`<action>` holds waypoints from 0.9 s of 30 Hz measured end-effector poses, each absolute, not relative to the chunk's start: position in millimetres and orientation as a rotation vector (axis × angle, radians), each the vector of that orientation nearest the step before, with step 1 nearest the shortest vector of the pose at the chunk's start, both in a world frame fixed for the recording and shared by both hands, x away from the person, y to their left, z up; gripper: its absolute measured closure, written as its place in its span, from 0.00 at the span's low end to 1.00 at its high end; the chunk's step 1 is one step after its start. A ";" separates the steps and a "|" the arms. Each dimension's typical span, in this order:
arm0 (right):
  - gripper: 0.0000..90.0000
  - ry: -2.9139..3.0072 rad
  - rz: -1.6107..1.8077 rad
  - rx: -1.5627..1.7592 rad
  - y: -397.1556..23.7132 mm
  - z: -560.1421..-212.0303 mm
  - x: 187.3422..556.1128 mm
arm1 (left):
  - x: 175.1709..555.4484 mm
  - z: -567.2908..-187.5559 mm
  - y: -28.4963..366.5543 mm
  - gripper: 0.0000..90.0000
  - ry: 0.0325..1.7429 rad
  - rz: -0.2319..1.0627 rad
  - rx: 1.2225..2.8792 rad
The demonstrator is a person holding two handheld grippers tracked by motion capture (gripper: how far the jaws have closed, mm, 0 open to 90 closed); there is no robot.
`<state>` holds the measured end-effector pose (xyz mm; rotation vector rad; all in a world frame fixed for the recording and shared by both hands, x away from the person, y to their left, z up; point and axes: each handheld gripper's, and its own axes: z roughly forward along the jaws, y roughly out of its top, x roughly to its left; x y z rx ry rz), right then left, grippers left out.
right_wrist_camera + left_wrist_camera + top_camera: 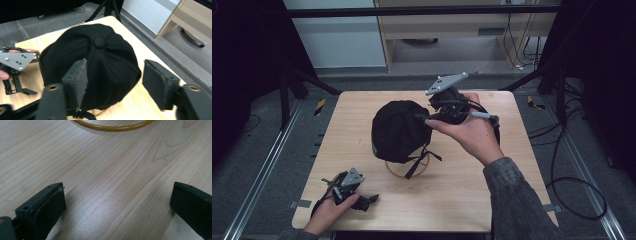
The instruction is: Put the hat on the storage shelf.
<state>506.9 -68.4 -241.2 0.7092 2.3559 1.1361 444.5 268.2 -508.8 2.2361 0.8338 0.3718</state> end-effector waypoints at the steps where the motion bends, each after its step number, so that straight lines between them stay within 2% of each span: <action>1: 0.35 2.350 1.131 0.720 -70.4 -241.3 506.5 | 444.5 -508.8 268.2 0.00 0.834 0.371 2.236; 8: 0.15 2.339 1.121 0.748 -82.4 -244.0 504.1 | 444.5 -508.8 268.2 0.00 0.834 0.371 2.236; 12: 0.07 2.324 1.116 0.751 -89.1 -245.8 501.4 | 444.4 -508.8 268.2 0.00 0.834 0.372 2.235; 27: 0.07 2.229 1.127 0.801 -132.3 -263.3 490.4 | 444.4 -509.0 268.1 0.00 0.834 0.373 2.233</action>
